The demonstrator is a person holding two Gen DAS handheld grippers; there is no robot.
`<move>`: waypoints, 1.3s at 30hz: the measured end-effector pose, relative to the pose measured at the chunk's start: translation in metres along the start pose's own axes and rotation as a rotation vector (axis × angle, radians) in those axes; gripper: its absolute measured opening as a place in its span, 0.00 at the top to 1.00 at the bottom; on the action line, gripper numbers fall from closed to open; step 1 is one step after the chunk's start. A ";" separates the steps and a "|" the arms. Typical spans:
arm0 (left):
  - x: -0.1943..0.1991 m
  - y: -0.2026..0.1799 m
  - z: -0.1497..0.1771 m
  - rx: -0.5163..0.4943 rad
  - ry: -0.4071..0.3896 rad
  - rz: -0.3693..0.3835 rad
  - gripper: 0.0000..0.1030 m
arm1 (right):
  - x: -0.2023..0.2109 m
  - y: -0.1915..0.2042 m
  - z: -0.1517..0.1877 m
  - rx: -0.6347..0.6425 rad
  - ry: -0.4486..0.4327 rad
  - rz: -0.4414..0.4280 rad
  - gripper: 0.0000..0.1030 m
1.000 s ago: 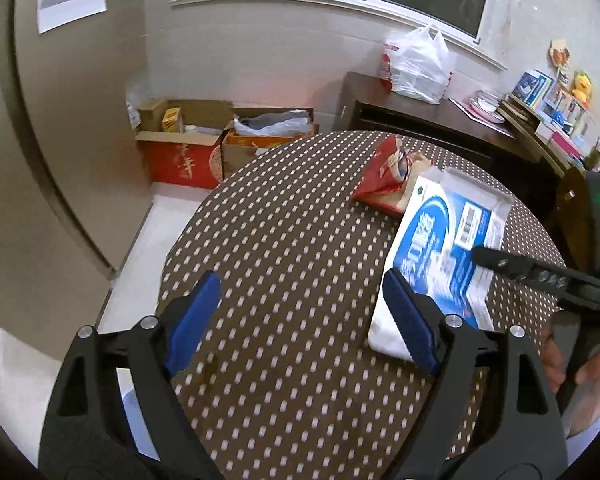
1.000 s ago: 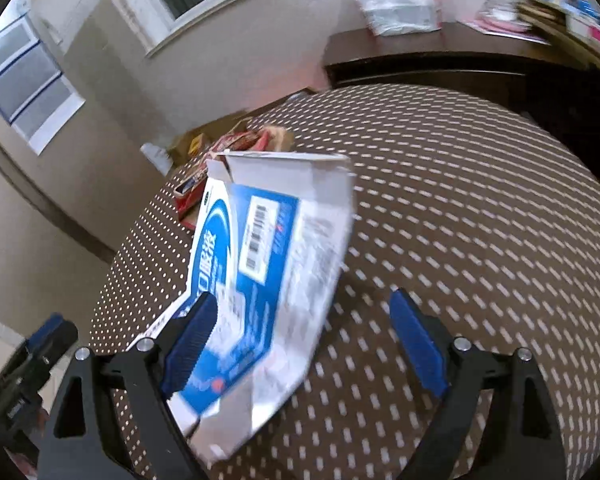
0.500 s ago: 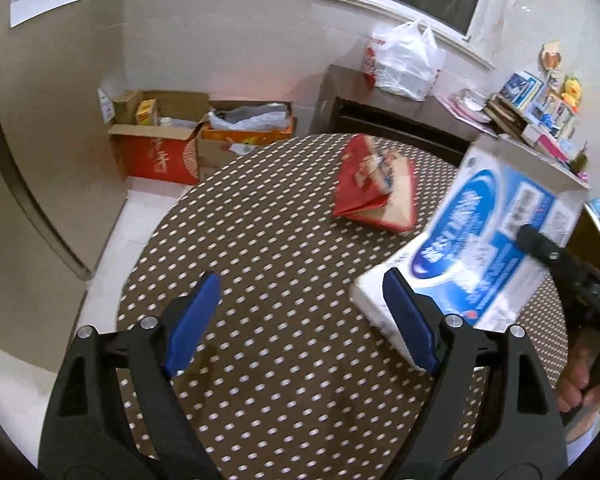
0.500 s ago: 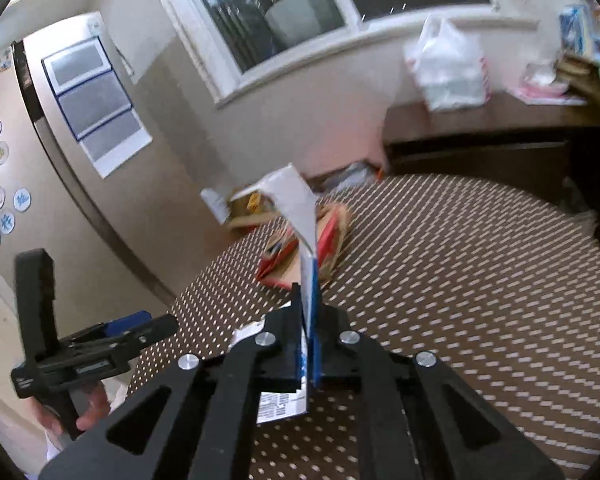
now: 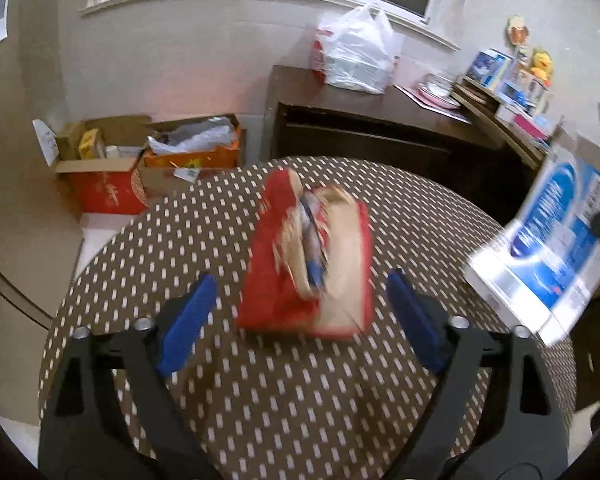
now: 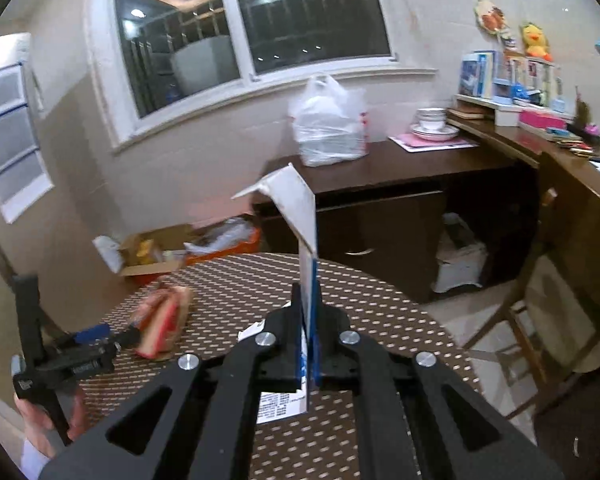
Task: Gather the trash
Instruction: 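Grasp the red paper bag with the left tool while right holds the box, then carry the red paper bag and medicine box over the wastebasket with both tools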
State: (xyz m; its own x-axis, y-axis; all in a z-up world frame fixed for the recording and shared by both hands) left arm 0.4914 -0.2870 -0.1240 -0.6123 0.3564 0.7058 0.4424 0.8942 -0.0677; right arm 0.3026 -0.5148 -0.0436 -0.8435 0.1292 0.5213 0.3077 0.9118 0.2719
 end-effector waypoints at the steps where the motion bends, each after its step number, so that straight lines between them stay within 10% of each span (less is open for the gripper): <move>1: -0.005 -0.001 -0.002 -0.003 0.007 0.005 0.59 | -0.004 -0.003 0.002 -0.005 0.010 0.002 0.96; 2: -0.010 -0.002 -0.004 -0.010 0.021 0.012 0.77 | -0.006 -0.006 0.004 -0.009 0.016 0.007 0.96; 16: 0.079 0.027 0.024 -0.047 -0.094 -0.133 0.78 | 0.029 0.046 0.029 -0.015 0.026 -0.087 0.96; 39: 0.268 0.216 0.194 0.162 -0.053 -0.394 0.78 | 0.100 0.297 0.154 0.183 0.216 -0.511 0.96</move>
Point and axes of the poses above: each gripper's, at about its wrist camera, not at the fingertips, and x roughly against the way its jaws point, y to its left, z to its underside, the point moved 2 cm from there along -x, roughly the way its jaws point, and after that the axes turned 9 degrees about -z, right-handed, at the moved point
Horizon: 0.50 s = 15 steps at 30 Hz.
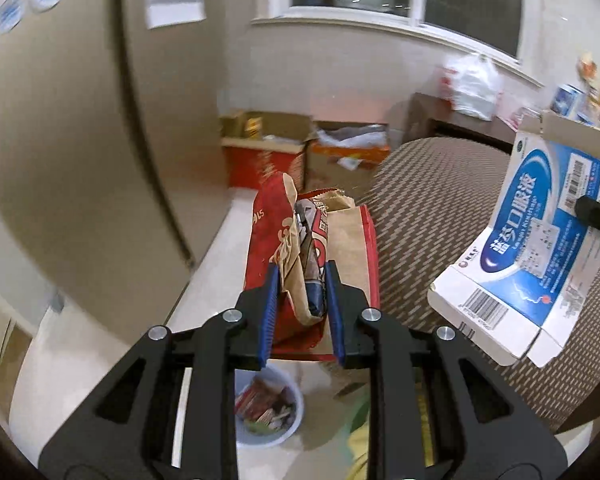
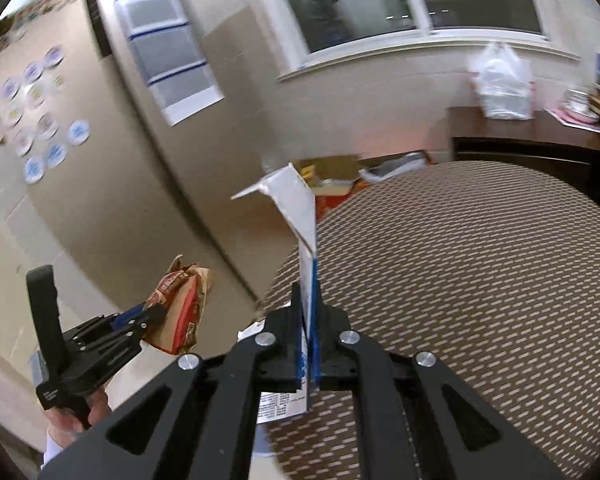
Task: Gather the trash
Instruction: 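Carry the red paper bag and medicine box over the wastebasket with both tools, then open both tools to drop the paper bag and medicine box into the wastebasket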
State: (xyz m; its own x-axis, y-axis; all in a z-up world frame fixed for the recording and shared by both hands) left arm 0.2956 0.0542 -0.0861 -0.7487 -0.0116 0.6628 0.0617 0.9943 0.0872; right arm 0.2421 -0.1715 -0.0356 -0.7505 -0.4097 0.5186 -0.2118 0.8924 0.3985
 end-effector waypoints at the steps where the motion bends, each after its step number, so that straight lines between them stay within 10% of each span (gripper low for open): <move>1: 0.000 0.014 0.009 0.015 0.014 -0.019 0.78 | -0.005 0.010 0.004 0.010 0.009 -0.009 0.96; 12: -0.028 0.090 0.075 0.096 0.188 -0.054 0.74 | -0.057 0.074 0.046 0.058 0.120 -0.047 0.96; 13: -0.034 0.092 0.081 0.084 0.210 -0.047 0.70 | -0.063 0.078 0.049 0.062 0.133 -0.046 0.96; 15: -0.045 0.095 0.088 0.076 0.244 -0.076 0.27 | -0.072 0.083 0.053 0.076 0.156 -0.035 0.96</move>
Point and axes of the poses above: each gripper's, at about its wrist camera, not at the fingertips, and x roughly against the way its jaws point, y to its left, z to its underside, the point moved 2 cm from there along -x, roughly the way its jaws point, and after that the axes turned 9 degrees about -z, right-handed, at the moved point
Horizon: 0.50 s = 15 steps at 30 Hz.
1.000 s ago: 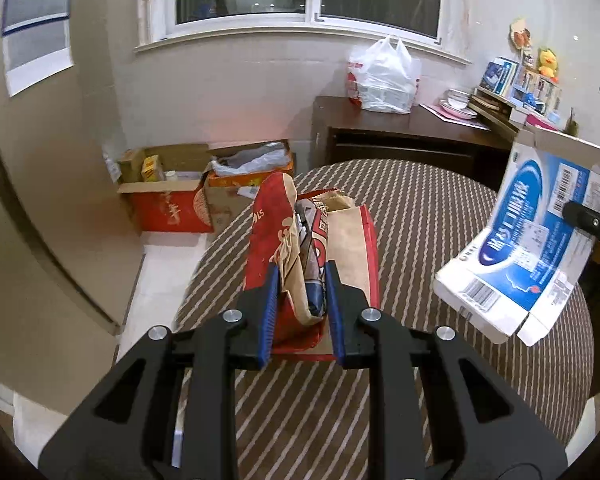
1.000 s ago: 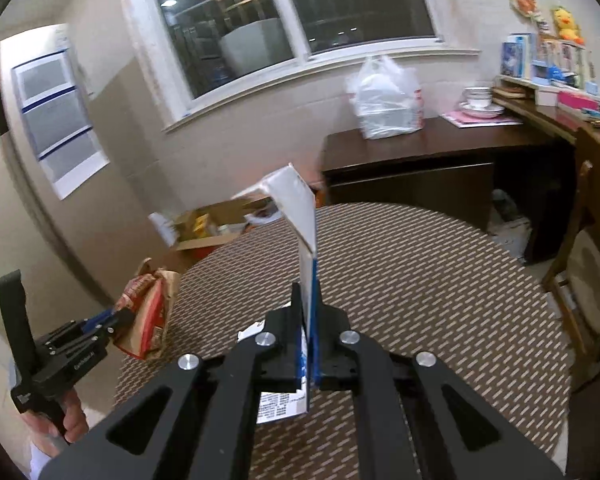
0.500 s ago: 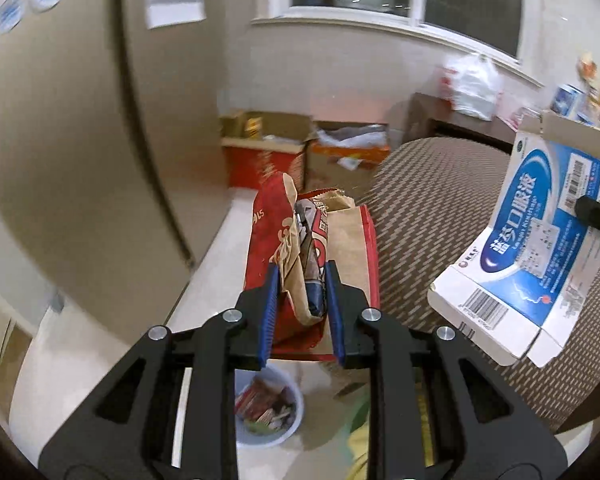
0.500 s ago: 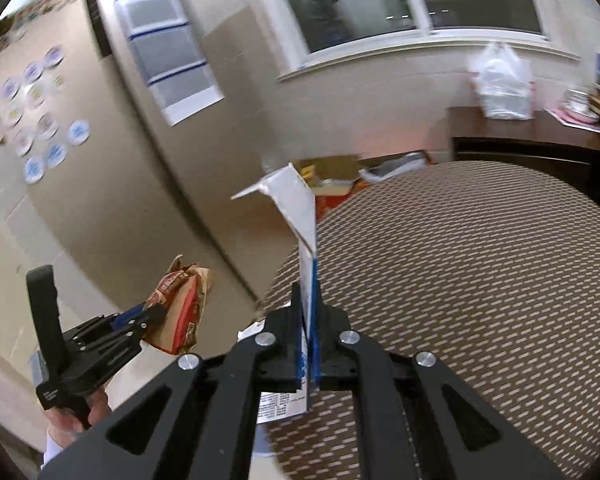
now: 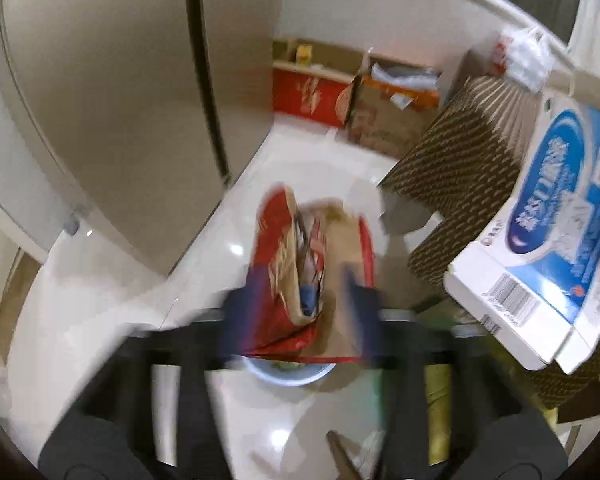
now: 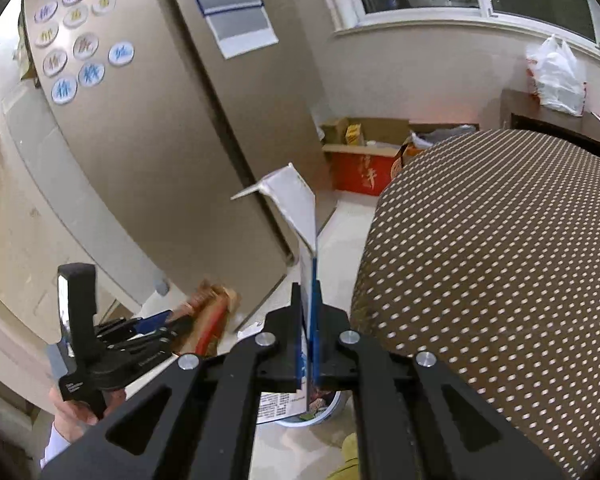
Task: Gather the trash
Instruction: 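Open both tools to drop the paper bag and medicine box into the wastebasket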
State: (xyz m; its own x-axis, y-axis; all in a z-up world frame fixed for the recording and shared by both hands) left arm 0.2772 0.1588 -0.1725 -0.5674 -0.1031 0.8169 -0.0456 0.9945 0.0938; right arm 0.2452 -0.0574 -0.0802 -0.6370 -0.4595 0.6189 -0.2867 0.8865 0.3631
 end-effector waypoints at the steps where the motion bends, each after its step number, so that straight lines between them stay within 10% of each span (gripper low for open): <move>1: -0.005 0.004 0.002 0.013 -0.012 -0.028 0.27 | -0.004 0.001 0.001 0.005 0.007 0.005 0.96; 15: -0.013 0.065 0.042 0.165 0.014 -0.085 0.27 | -0.103 0.037 0.034 0.055 0.169 0.035 0.95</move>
Point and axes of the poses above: each gripper's, at about its wrist camera, not at the fingertips, and x roughly against the way its jaws point, y to its left, z to its underside, the point moved 2 cm from there along -x, roughly the way its jaws point, and after that the axes turned 9 degrees about -z, right-handed, at the moved point
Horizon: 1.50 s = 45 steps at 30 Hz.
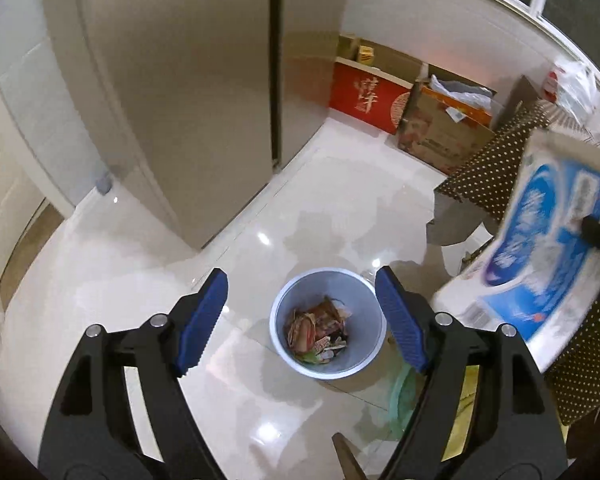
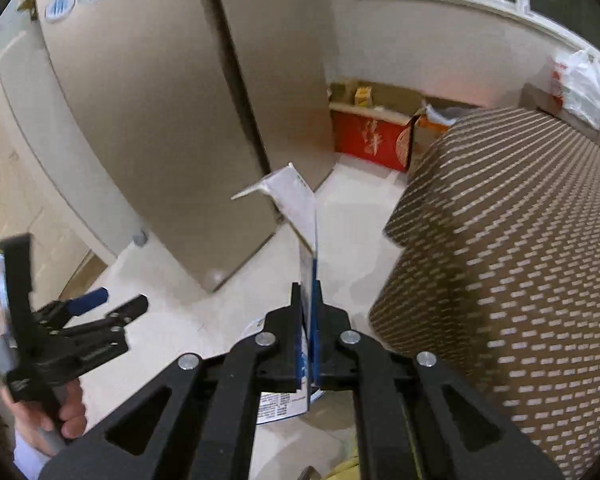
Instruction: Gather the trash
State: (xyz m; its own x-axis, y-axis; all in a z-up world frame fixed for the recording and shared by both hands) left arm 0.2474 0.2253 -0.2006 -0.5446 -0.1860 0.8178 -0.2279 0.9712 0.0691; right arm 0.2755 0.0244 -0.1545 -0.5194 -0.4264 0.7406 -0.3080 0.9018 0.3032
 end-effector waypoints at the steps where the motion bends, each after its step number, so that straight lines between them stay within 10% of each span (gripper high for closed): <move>1: 0.002 0.005 0.003 0.012 -0.001 0.001 0.27 | -0.012 0.004 0.002 -0.015 0.015 -0.033 0.93; 3: 0.006 0.012 0.008 0.024 -0.005 -0.008 0.27 | -0.038 0.014 0.006 0.016 0.047 -0.043 0.83; 4: 0.007 0.016 0.011 0.024 -0.005 -0.024 0.27 | -0.052 0.019 0.008 0.043 0.096 -0.010 0.39; 6: 0.010 0.020 0.015 0.021 -0.004 -0.058 0.27 | -0.067 0.025 0.018 0.067 0.121 0.055 0.20; 22: 0.062 -0.016 0.039 0.009 -0.105 -0.009 0.27 | 0.036 0.023 0.040 0.081 -0.046 -0.016 0.20; 45: 0.239 -0.121 0.074 -0.098 -0.476 0.079 0.20 | 0.242 -0.016 0.100 0.082 -0.482 0.161 0.17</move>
State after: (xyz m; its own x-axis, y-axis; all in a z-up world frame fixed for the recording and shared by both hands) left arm 0.0851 0.0522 -0.0557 -0.8708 -0.1367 0.4722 -0.1067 0.9902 0.0898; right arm 0.0750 -0.1006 -0.0401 -0.8680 -0.2845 0.4070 -0.2458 0.9583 0.1456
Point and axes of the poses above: each gripper's, at about its wrist camera, not at the fingertips, and x roughly against the way its jaws point, y to its left, z to its underside, the point moved 2 cm from there along -x, roughly the way its jaws point, and after that the axes turned 9 degrees about -z, right-handed, at the moved point
